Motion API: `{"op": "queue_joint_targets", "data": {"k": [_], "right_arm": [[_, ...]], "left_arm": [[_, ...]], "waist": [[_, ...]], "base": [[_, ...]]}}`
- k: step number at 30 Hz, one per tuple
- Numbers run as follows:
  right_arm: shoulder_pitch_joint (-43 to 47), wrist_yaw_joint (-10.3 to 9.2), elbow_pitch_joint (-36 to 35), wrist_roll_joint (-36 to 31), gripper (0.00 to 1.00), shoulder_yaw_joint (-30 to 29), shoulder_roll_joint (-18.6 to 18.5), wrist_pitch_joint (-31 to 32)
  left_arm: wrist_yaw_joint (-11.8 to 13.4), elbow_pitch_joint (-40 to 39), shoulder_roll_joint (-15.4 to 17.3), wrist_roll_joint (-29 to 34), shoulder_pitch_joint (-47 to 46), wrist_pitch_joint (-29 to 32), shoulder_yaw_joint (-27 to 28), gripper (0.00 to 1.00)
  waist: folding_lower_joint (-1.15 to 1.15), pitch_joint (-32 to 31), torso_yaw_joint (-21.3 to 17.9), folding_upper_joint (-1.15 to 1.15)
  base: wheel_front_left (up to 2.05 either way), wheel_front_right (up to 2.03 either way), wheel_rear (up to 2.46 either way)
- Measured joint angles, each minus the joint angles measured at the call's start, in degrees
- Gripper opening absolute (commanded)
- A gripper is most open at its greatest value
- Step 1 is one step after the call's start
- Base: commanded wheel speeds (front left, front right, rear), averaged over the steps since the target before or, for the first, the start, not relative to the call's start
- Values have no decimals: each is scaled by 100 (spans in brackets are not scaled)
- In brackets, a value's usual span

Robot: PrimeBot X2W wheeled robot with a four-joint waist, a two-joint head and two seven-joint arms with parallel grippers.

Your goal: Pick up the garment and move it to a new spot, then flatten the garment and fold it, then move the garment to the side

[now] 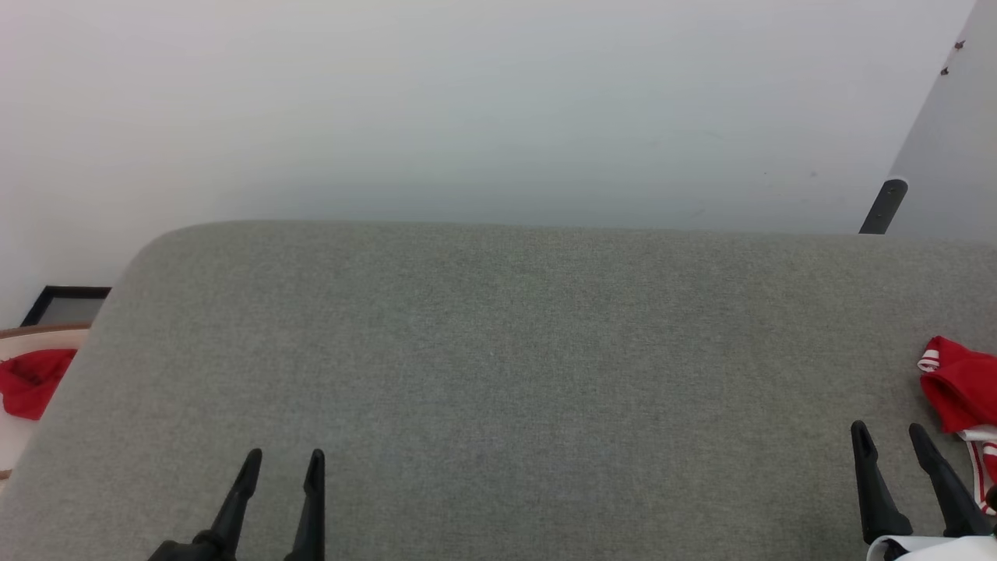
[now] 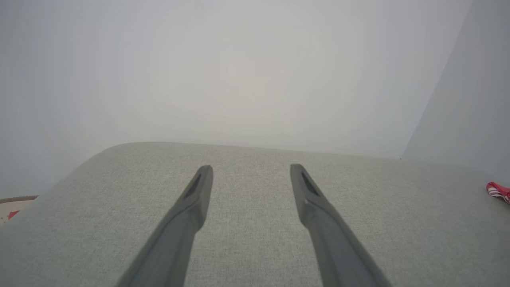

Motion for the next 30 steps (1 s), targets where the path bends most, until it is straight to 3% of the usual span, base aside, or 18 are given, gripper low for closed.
{"op": "queue_joint_targets", "data": {"k": [24, 25, 30], "right_arm": [[29, 0, -126, 0, 100, -45, 119, -26], [28, 0, -133, 0, 0, -42, 115, -19], [58, 0, 96, 14, 0, -19, 197, 24]], "left_arm": [[0, -42, 31, -91, -23, 0, -25, 100], [0, -26, 27, -104, -20, 0, -19, 0], [0, 211, -40, -129, 74, 1, -49, 0]], "waist": [[0, -9, 7, 0], [0, -8, 4, 0], [0, -7, 0, 0]], "base": [[0, 0, 0], [0, 0, 0], [0, 0, 0]]}}
